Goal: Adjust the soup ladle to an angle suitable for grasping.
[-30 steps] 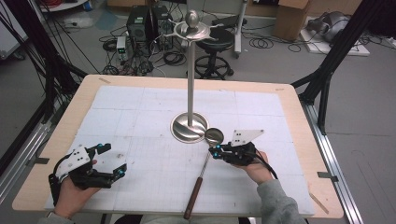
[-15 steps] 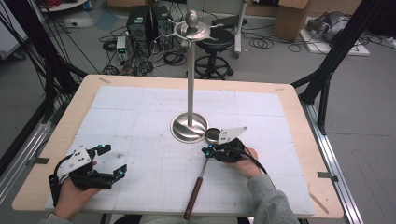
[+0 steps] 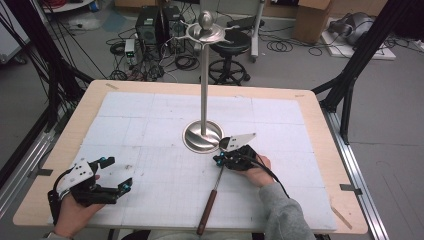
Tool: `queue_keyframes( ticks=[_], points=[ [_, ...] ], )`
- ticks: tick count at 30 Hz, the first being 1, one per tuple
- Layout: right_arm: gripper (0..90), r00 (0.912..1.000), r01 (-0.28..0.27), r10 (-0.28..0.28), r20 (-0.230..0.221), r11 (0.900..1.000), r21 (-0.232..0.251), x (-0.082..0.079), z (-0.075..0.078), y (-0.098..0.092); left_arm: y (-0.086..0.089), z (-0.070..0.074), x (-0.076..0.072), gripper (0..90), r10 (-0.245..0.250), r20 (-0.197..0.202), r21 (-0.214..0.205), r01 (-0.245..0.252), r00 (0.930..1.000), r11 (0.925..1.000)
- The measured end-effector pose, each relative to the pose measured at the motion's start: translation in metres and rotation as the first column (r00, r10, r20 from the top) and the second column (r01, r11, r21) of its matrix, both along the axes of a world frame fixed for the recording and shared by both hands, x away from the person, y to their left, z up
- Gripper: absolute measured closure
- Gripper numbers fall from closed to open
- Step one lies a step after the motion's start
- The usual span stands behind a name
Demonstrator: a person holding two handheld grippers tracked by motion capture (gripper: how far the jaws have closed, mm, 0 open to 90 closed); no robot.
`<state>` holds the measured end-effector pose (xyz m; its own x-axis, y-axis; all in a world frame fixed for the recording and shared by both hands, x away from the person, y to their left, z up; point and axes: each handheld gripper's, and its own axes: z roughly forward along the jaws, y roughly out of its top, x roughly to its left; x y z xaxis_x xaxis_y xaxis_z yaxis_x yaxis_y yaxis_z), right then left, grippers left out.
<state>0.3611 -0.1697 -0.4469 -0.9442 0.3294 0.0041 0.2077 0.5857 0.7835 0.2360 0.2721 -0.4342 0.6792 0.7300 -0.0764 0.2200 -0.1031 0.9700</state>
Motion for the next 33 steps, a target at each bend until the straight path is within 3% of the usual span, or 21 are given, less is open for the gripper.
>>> queue_keyframes(
  ticks=[4,25,33],
  points=[
    [89.2,0.9999,0.011,-0.012,-0.004,0.9996,-0.026,0.003,-0.003,0.001,0.002,-0.001,-0.001,1.8,0.009,-0.004,0.002,-0.009,1.0,1.0],
    [89.4,0.9984,0.053,-0.051,0.022,0.9962,-0.07,0.001,-0.001,-0.004,-0.005,-0.002,0.006,1.8,-0.017,-0.012,0.006,0.017,0.9998,0.9998],
    [89.4,0.9953,0.096,-0.094,0.022,0.9921,-0.081,-0.002,0.001,-0.016,-0.005,-0.002,0.008,1.8,-0.027,-0.011,0.009,0.027,0.9996,0.9996]
  ],
)
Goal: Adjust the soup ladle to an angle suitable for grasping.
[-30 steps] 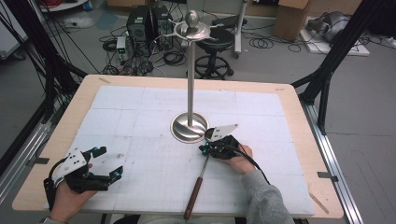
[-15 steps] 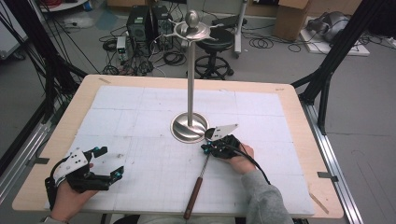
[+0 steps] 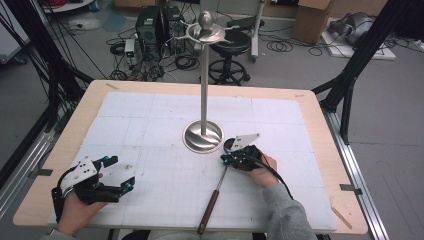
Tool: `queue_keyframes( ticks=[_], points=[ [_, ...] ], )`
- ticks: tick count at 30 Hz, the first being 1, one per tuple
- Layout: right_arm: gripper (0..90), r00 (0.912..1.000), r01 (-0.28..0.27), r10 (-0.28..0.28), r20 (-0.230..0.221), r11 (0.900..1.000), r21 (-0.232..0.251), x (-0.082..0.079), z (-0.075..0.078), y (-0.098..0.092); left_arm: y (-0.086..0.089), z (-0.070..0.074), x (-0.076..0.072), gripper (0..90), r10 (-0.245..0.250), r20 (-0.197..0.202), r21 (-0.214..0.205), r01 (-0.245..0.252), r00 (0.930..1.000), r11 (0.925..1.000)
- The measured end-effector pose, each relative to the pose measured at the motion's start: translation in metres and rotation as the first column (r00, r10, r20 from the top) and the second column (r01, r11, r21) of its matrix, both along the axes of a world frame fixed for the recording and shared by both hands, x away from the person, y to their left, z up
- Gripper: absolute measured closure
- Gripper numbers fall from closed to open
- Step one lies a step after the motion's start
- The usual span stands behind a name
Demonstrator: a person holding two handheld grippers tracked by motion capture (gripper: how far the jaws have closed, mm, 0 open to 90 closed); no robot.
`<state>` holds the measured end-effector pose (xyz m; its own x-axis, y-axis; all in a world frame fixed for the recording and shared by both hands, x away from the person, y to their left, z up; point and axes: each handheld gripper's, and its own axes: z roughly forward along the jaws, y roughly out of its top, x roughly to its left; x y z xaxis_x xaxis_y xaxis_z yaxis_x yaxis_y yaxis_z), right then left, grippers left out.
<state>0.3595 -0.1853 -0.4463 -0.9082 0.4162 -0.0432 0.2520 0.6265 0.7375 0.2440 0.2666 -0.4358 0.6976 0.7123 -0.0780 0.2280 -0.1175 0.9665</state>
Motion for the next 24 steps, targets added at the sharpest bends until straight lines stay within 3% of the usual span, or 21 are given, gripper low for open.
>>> queue_keyframes(
  ticks=[18,24],
  points=[
    [89.6,0.9967,0.082,-0.082,0.002,0.9963,-0.027,-0.017,0.002,-0.031,-0.003,0.001,0.005,1.8,-0.008,0.003,-0.002,0.008,1.0,1.0],
    [89.6,0.994,0.109,-0.108,0.02,0.9916,-0.07,-0.026,0.005,-0.033,-0.004,0.001,0.007,1.8,-0.011,0.004,-0.001,0.011,0.9999,0.9999]
  ],
)
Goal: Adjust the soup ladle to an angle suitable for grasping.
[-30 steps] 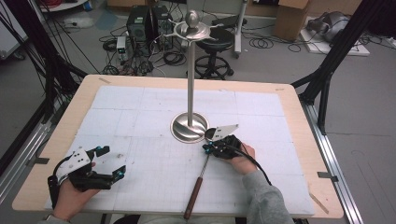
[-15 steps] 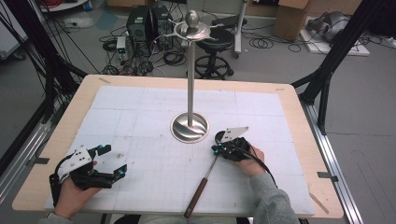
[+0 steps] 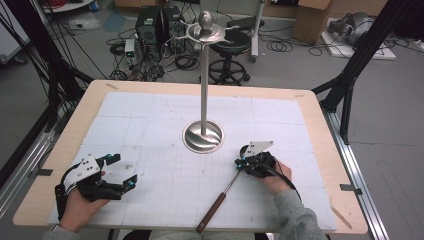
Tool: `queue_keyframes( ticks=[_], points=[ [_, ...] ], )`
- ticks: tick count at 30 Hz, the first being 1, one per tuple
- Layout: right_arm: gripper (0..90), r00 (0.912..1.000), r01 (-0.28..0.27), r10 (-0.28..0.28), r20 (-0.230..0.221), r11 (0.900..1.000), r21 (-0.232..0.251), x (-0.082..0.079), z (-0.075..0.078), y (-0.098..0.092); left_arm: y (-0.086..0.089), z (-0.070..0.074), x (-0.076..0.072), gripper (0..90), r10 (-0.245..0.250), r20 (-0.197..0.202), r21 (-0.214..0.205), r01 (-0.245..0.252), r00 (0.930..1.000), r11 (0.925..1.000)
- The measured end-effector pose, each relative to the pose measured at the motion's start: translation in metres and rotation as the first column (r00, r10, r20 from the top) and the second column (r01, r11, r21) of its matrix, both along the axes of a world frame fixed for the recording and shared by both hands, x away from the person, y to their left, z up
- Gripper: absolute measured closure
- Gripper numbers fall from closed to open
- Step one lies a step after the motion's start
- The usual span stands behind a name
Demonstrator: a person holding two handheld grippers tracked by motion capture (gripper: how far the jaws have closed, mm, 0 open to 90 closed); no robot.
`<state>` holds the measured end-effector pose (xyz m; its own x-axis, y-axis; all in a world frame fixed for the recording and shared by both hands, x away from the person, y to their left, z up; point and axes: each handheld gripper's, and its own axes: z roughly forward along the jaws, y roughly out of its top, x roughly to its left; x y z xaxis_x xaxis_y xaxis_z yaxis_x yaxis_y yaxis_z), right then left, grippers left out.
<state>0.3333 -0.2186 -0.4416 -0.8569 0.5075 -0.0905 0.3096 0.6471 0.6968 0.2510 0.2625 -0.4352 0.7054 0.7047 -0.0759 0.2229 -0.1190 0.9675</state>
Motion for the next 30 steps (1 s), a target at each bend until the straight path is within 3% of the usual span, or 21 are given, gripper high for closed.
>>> queue_keyframes(
  ticks=[10,19,30],
  points=[
    [89.6,0.9994,0.026,-0.026,-0.022,0.9996,0.013,-0.015,0.0,-0.017,-0.001,0.0,0.0,1.8,-0.004,-0.003,-0.001,0.004,1.0,1.0],
    [89.6,0.998,0.052,-0.052,-0.037,0.9986,0.002,-0.042,0.002,-0.034,-0.002,0.0,0.0,1.8,-0.001,-0.007,0.0,0.001,1.0,1.0],
    [89.6,0.9961,0.066,-0.065,-0.059,0.9978,0.009,-0.059,0.002,-0.045,-0.002,0.0,0.001,1.8,-0.004,-0.006,0.003,0.004,1.0,1.0]
  ],
)
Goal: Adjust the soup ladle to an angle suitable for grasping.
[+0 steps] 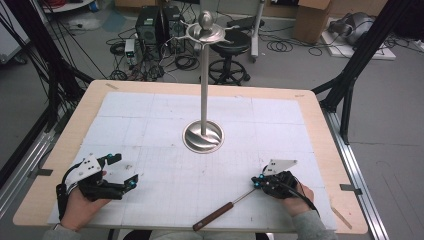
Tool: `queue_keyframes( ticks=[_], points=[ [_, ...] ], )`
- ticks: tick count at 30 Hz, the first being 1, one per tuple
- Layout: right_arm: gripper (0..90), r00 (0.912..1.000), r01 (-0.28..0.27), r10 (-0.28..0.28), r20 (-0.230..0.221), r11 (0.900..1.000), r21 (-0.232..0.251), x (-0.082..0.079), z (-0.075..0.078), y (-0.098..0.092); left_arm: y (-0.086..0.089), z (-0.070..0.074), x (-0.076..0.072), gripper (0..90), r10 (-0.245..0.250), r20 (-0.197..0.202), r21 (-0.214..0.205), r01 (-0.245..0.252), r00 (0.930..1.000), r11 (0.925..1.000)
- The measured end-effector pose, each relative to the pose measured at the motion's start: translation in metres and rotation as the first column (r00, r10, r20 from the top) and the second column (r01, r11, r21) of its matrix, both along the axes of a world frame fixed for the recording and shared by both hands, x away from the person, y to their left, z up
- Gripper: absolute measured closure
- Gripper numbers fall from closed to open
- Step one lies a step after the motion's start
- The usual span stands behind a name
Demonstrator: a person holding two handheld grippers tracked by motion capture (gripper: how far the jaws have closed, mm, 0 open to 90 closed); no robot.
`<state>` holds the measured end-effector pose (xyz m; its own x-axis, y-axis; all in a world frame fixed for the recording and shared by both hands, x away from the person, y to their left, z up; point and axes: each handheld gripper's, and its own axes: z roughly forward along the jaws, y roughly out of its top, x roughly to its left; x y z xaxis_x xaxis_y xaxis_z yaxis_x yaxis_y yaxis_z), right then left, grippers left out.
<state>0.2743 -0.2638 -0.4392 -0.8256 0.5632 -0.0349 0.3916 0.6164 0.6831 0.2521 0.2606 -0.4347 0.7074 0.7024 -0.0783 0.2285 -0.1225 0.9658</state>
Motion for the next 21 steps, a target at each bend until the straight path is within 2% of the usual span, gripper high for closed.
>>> queue_keyframes(
  ticks=[9,10,13,14,15,17,19,20,21],
  points=[
    [89.6,0.9999,0.015,-0.015,0.004,0.9999,-0.005,-0.013,0.001,-0.005,0.0,0.0,0.0,1.8,0.003,-0.001,-0.005,-0.003,1.0,1.0],
    [89.6,0.9998,0.003,-0.003,0.021,0.9998,-0.02,-0.013,0.002,-0.004,0.0,0.0,0.0,1.8,0.001,-0.002,-0.004,-0.001,1.0,1.0],
    [89.6,0.9991,-0.01,0.01,0.042,0.9999,0.001,-0.015,0.005,-0.003,0.0,0.0,0.001,1.8,0.001,-0.003,-0.005,-0.001,1.0,1.0],
    [89.6,0.9985,-0.025,0.023,0.049,0.9993,0.028,-0.017,0.007,-0.002,0.0,0.0,0.001,1.8,0.001,-0.003,-0.003,-0.001,1.0,1.0],
    [89.6,0.9954,-0.084,0.081,0.051,0.9944,0.064,-0.022,0.009,0.003,0.0,0.0,0.001,1.8,0.003,-0.002,-0.004,-0.003,1.0,1.0],
    [89.6,0.9937,-0.105,0.102,0.048,0.9924,0.064,-0.024,0.009,0.006,0.0,0.0,0.001,1.8,0.001,-0.001,0.0,-0.001,1.0,1.0],
    [89.6,0.9848,-0.17,0.166,0.05,0.9835,0.064,-0.03,0.009,0.014,0.0,0.0,0.001,1.8,0.001,0.0,0.002,-0.001,1.0,1.0],
    [89.6,0.9775,-0.207,0.204,0.053,0.9763,0.063,-0.033,0.009,0.019,-0.001,0.0,0.001,1.8,0.001,0.0,-0.002,-0.001,1.0,1.0],
    [89.6,0.9735,-0.226,0.222,0.053,0.9722,0.063,-0.035,0.009,0.021,-0.001,0.0,0.001,1.8,0.001,-0.002,-0.005,-0.001,1.0,1.0]
  ],
)
